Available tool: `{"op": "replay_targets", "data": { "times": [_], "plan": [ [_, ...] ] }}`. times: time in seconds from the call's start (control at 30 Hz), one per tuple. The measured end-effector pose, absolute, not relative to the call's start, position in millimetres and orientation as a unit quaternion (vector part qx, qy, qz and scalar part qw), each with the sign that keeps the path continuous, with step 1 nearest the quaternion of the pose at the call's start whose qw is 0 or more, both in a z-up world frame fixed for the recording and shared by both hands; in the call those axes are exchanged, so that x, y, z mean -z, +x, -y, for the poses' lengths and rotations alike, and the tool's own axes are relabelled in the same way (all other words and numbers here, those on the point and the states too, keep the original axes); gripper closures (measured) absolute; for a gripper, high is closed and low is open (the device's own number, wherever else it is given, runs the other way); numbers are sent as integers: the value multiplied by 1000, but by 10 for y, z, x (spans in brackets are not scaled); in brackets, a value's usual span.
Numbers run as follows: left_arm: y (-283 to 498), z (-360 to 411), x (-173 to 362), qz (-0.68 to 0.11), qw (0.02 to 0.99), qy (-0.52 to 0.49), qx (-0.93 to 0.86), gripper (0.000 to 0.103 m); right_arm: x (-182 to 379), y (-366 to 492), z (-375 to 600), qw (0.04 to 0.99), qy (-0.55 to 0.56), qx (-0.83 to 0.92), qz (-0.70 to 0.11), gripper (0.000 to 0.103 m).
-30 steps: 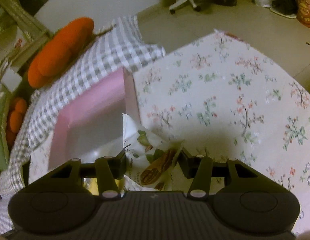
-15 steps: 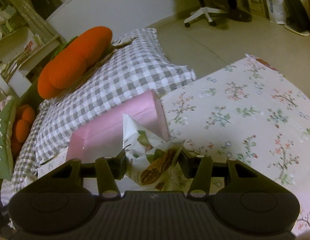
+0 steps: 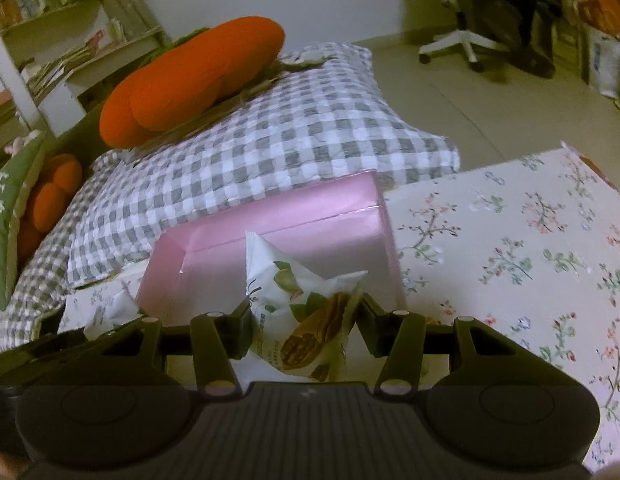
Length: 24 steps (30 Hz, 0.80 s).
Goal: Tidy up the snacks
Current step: 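Lift both held snacks and carry them over the silver box, then open left tool over the box while right tool releases its packet inside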
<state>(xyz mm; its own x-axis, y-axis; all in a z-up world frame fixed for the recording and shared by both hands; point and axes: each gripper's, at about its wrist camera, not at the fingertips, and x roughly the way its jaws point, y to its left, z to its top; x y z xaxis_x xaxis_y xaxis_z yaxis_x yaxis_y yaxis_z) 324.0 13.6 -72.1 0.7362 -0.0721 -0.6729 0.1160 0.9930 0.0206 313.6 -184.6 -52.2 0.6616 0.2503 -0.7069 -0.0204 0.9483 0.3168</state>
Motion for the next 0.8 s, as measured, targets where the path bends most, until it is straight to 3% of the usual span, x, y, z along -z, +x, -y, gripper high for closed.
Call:
{"op": "replay_targets", "data": {
  "times": [0.23, 0.37, 0.5, 0.8],
  "plan": [
    [3238, -7, 776, -344, 935, 59, 55, 45, 556, 3150, 1753, 905, 119, -84, -400, 51],
    [3217, -54, 726, -341, 937, 51, 56, 29, 524, 3133, 1786, 905, 123, -80, -399, 46],
    [3198, -177, 599, -336, 940, 26, 50, 28, 429, 3088, 1875, 907, 146, -75, -388, 34],
    [3080, -444, 440, -357, 934, -16, 22, 24, 344, 2983, 1899, 909, 132, -76, -387, 17]
  ]
}}
